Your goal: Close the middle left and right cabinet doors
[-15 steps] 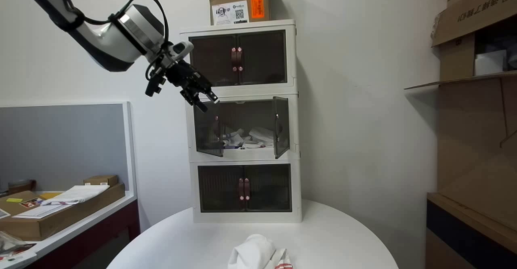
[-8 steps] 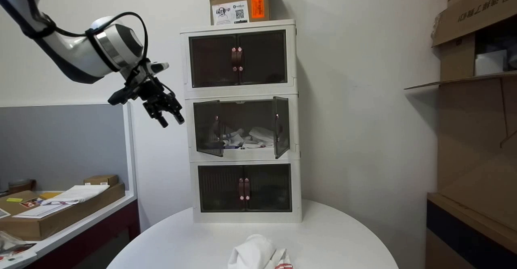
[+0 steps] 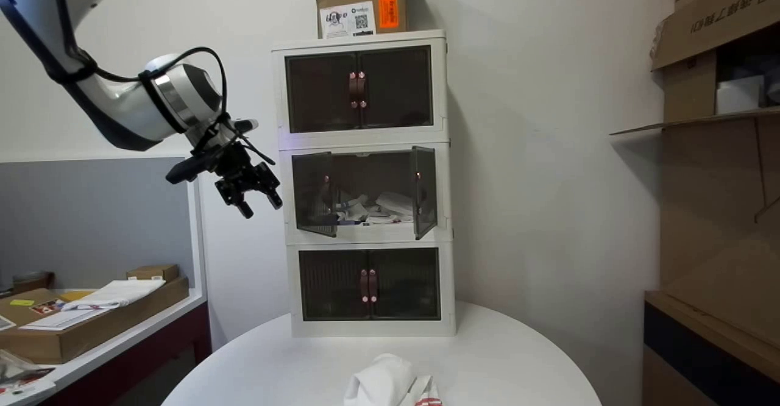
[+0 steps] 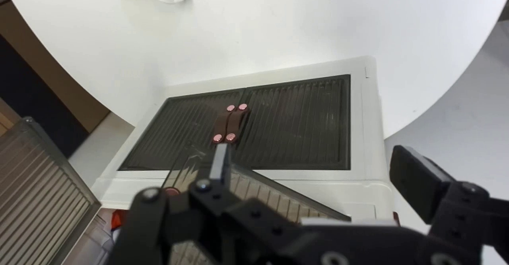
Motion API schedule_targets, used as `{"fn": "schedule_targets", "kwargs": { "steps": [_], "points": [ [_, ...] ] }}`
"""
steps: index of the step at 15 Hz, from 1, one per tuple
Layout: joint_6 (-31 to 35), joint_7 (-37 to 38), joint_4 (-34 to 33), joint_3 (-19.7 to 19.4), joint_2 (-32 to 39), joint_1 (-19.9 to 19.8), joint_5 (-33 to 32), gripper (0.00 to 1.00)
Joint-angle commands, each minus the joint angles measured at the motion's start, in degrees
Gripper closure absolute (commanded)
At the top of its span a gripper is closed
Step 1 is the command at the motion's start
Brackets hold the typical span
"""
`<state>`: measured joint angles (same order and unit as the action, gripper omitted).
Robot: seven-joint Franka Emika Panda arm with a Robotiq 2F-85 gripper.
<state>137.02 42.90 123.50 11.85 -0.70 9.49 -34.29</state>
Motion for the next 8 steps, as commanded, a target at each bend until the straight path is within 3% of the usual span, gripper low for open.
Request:
{"fn": "schedule_targets", "kwargs": {
  "steps": [1,8],
  "points": [
    [0.55,-3.72,-3.32,-1.74,3.4,-0.78,-1.97,0.0],
    [-0.65,-1.76,-12.74,-4.63,6.18,-0.6,-12.54,0.0]
  ]
}}
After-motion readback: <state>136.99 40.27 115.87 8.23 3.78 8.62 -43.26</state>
